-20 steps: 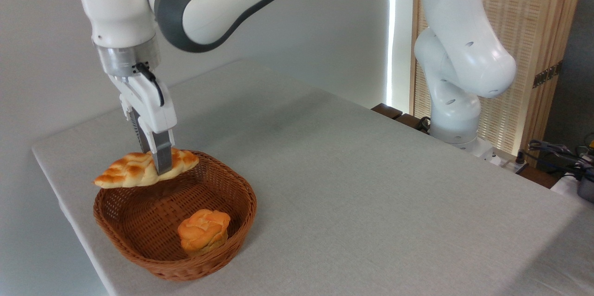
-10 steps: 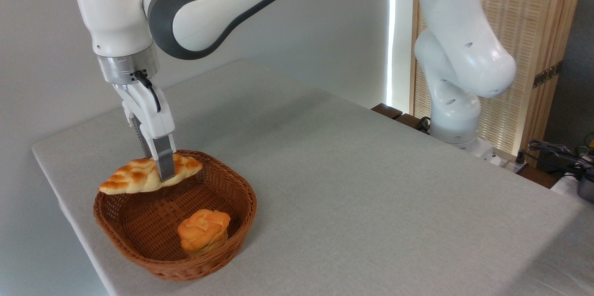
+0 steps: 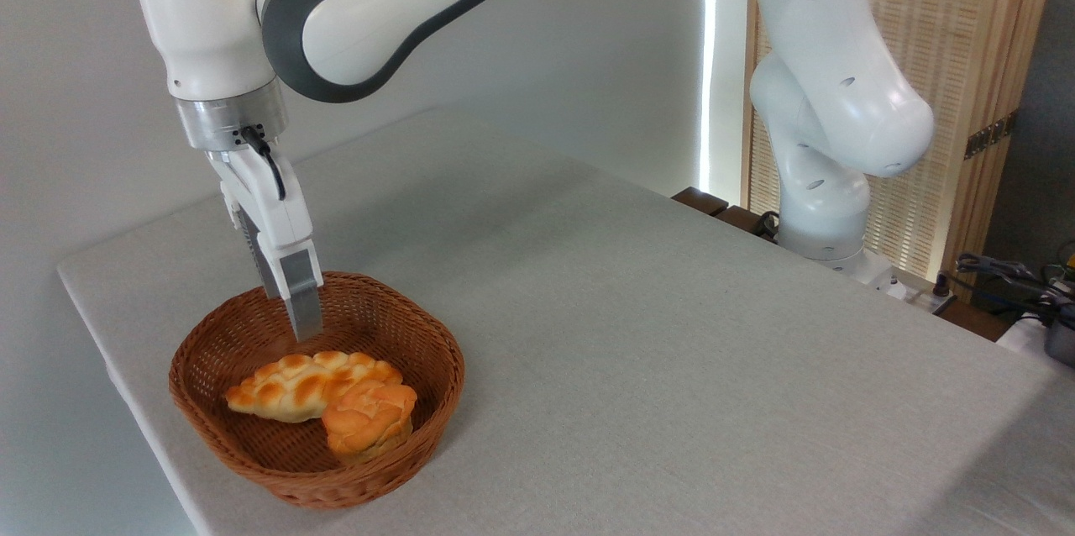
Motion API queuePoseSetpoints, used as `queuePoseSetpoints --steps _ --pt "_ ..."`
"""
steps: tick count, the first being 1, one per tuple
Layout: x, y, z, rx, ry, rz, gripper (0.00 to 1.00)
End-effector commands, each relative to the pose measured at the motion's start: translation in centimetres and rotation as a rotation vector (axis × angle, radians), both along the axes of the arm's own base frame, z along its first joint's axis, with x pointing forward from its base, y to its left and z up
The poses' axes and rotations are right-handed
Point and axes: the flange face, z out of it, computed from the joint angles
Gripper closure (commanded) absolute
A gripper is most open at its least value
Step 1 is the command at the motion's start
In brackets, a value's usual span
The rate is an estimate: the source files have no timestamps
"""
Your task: Put bread into the basket
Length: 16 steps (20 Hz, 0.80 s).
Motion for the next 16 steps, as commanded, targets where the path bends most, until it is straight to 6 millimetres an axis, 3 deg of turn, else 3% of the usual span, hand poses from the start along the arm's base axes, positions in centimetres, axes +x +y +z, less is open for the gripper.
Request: queuePoseSetpoints --steps 1,4,6,9,11,14,16 --pt "-0.5 1.7 4.2 -0.015 -0.056 0.039 0.00" --pt "-1.0 4.5 6.3 -0.012 -0.050 0.070 0.00" --pt "-1.6 7.4 8.8 -0.018 -0.078 0.082 0.00" --pt "-3.7 10.2 11.1 -0.033 -0.040 0.032 0.00" --pt "-5.5 14.5 12.8 -0.034 -0.010 0.076 0.00" --pt "-7.9 17.3 13.0 -0.063 0.009 0.072 0.00" --pt "-9.0 17.4 12.8 -0.063 0.014 0.081 0.00"
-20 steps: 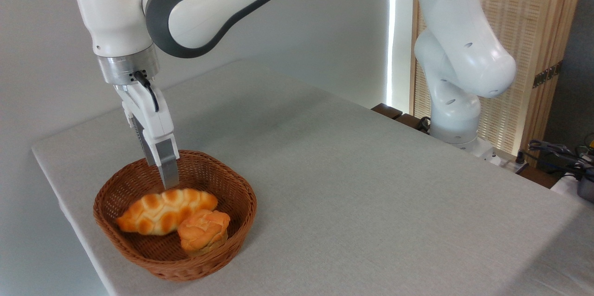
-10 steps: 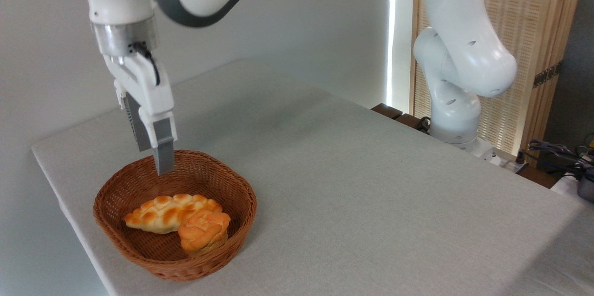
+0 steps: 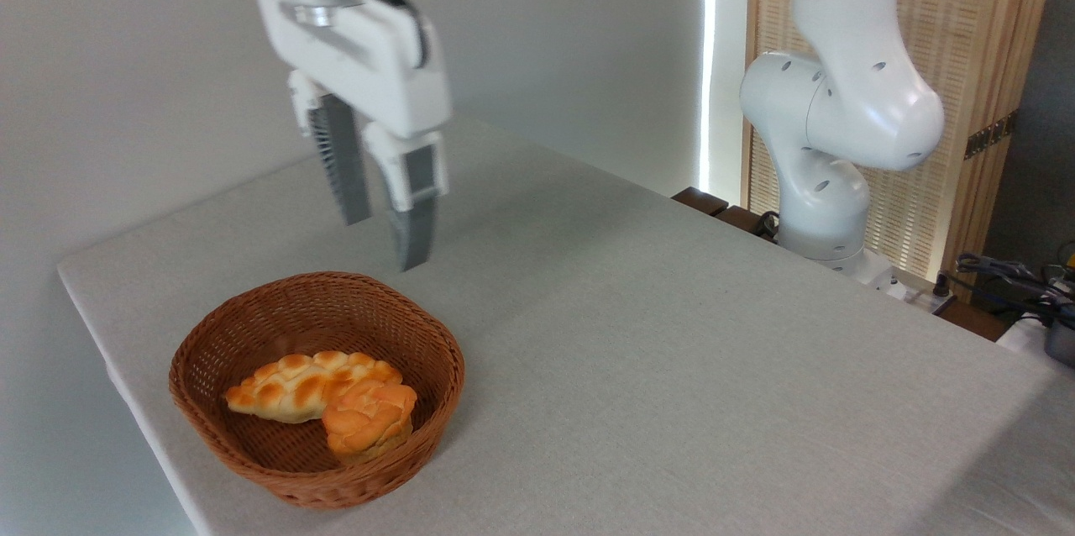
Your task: Put bread into the basket
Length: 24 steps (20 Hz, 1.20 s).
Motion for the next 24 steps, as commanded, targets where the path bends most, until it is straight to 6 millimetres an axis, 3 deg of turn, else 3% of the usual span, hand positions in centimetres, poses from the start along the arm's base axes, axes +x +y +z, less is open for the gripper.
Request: queuePoseSetpoints --steps 1,5,24 --pt "-2.8 0.0 -0.7 -0.019 0.022 0.005 0.00" --pt "-3.2 -0.9 -1.4 -0.021 0.030 0.053 0.00" --pt "-3.1 -1.1 -1.7 0.071 0.040 0.025 0.00"
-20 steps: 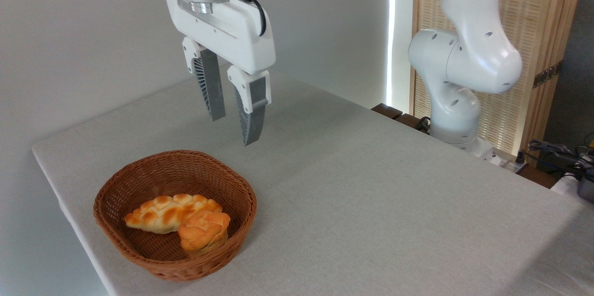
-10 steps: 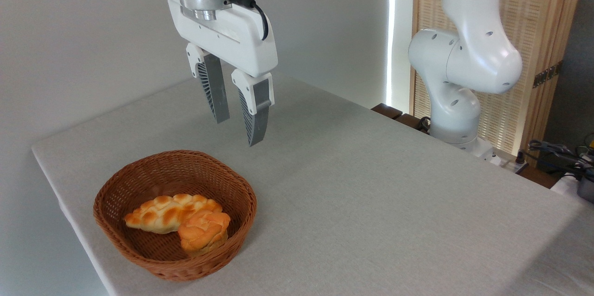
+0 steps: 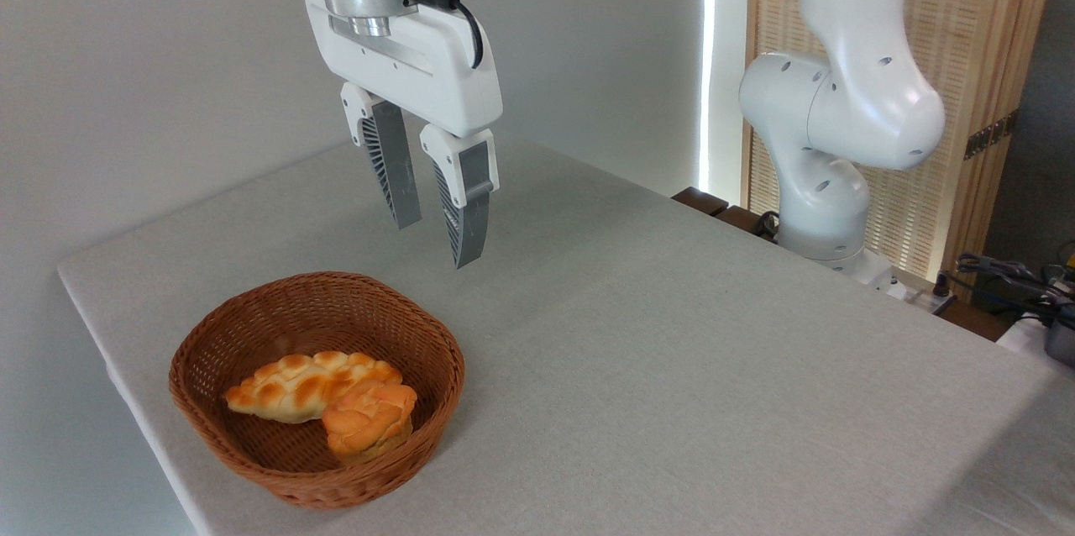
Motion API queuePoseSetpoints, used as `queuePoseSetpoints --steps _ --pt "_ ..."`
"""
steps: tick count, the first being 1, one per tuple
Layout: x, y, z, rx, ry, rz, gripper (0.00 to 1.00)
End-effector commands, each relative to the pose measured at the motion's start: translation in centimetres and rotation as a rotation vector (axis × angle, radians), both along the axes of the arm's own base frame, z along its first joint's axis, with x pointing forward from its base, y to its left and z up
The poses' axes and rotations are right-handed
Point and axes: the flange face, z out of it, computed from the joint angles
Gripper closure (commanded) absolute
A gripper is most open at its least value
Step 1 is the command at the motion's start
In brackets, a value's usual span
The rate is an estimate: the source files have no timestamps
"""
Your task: Put bread into the basket
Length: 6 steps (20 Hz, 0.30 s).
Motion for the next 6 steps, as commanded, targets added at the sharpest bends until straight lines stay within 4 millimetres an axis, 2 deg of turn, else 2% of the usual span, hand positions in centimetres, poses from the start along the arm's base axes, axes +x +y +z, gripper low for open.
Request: queuePoseSetpoints --steps 1,6 --pt "-0.38 0.01 0.14 0.020 -0.006 0.005 0.00" --pt "-0.25 0.21 0.41 0.022 -0.012 0.003 0.00"
